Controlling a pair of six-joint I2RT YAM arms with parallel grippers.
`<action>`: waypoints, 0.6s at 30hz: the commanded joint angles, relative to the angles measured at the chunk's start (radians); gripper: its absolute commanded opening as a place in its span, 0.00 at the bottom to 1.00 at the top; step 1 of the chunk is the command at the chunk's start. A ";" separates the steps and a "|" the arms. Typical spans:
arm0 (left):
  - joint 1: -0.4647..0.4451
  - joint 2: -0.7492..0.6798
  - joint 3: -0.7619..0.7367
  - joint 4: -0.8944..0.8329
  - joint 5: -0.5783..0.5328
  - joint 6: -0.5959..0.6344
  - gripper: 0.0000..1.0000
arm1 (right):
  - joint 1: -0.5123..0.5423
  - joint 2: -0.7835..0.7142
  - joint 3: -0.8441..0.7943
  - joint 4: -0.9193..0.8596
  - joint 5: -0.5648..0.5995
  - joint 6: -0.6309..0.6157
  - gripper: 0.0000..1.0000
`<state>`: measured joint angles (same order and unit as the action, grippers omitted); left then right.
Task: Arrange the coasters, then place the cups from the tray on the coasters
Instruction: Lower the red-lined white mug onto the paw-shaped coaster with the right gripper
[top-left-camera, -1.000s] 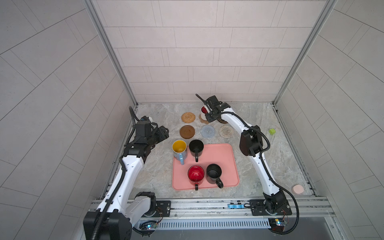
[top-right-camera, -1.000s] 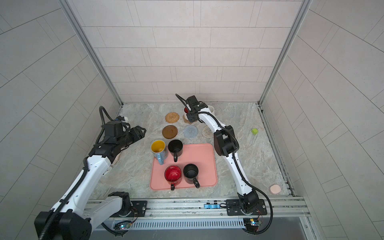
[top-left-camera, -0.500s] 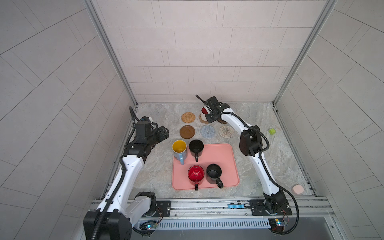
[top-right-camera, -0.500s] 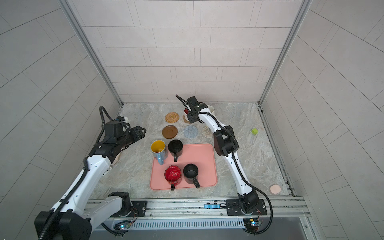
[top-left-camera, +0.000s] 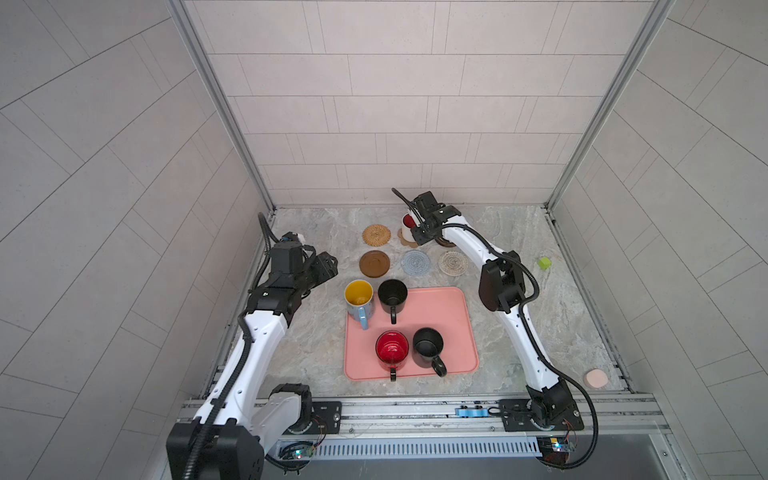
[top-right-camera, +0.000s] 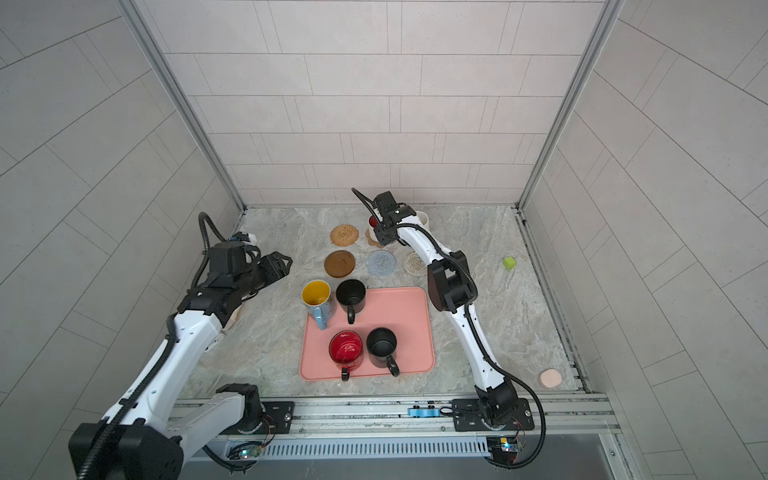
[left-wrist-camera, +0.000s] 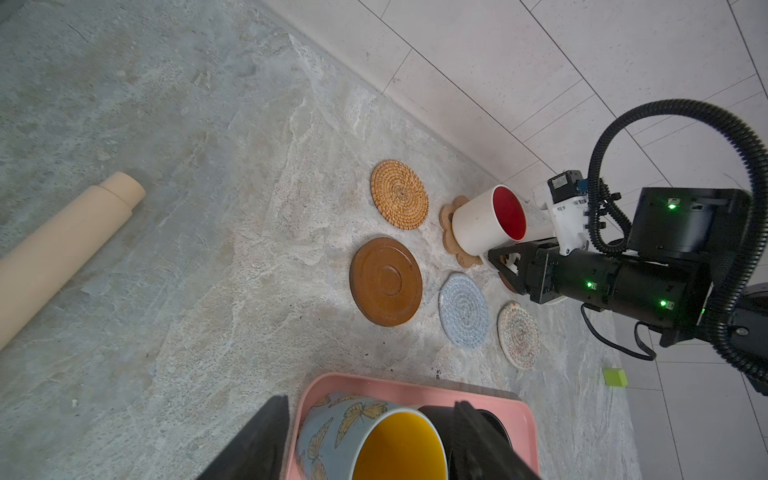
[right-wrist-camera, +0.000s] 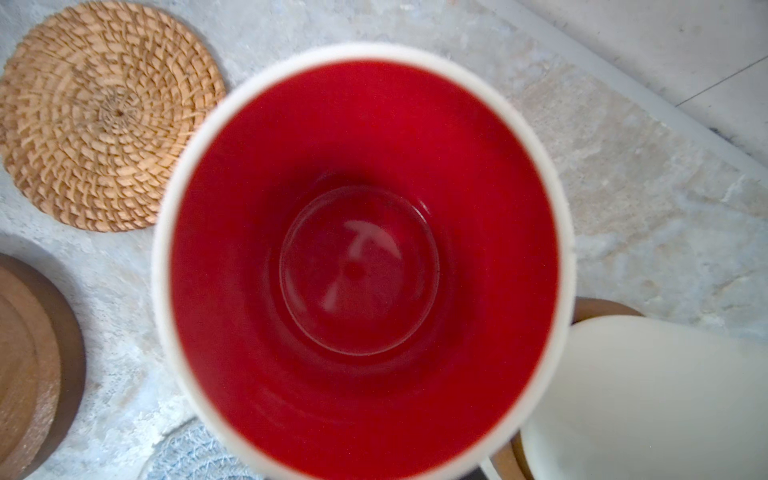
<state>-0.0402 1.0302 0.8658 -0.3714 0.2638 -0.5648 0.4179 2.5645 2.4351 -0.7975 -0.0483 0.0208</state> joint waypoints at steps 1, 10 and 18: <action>0.004 -0.022 0.032 0.005 -0.008 0.005 0.69 | -0.003 -0.021 0.024 -0.018 0.002 -0.006 0.44; 0.005 -0.039 0.029 0.000 -0.007 0.005 0.69 | -0.002 -0.073 -0.023 -0.007 0.001 -0.003 0.56; 0.003 -0.063 0.025 -0.006 -0.005 0.002 0.69 | -0.001 -0.130 -0.060 -0.003 0.009 -0.001 0.66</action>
<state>-0.0402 0.9936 0.8658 -0.3725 0.2638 -0.5648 0.4179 2.5233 2.3810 -0.7933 -0.0479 0.0231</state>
